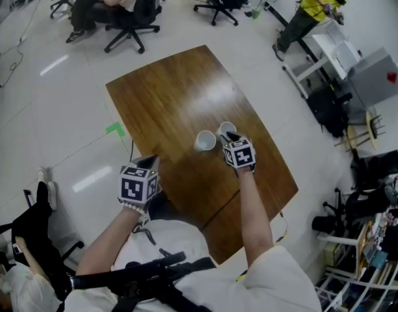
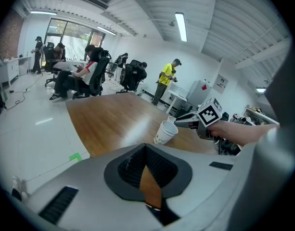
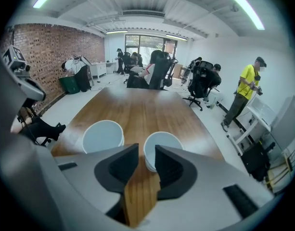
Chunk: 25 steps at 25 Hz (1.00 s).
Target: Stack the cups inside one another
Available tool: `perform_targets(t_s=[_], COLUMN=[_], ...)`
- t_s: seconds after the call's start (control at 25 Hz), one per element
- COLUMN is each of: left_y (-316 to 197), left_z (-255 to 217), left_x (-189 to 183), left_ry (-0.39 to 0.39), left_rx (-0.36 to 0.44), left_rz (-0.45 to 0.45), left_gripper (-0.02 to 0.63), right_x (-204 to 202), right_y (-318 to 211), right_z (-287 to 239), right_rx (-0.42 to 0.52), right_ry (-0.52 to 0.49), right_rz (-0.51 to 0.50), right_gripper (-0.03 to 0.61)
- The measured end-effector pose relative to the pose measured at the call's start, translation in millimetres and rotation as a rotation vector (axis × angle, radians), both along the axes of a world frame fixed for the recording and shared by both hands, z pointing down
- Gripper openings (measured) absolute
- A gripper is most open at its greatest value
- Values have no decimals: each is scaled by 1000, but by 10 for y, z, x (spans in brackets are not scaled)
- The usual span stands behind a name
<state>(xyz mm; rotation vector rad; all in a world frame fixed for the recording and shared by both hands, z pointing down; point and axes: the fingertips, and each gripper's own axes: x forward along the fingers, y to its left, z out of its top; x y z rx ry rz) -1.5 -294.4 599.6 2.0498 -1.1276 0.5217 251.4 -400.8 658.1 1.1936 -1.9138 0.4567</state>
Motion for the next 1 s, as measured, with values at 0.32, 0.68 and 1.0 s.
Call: perform_targets(t_s=[0.32,0.68,1.0], left_y=[32,51,53], left_z=[68,94,87], left_x=[-4,-22,-50], left_ry=[-4,-8,-9], left_rx=[-19,-27,-31], left_rz=[-5,-18,-28], left_gripper=[-3,-3,-3], right_x=[-9,-9,-5], right_y=[-42,-63,-93], right_z=[128,198,212], right_rx=[-21,-23,-15], right_ry=[-4,-2,27], right_rz=[-16,-34,-52], right_gripper=[109,80,31])
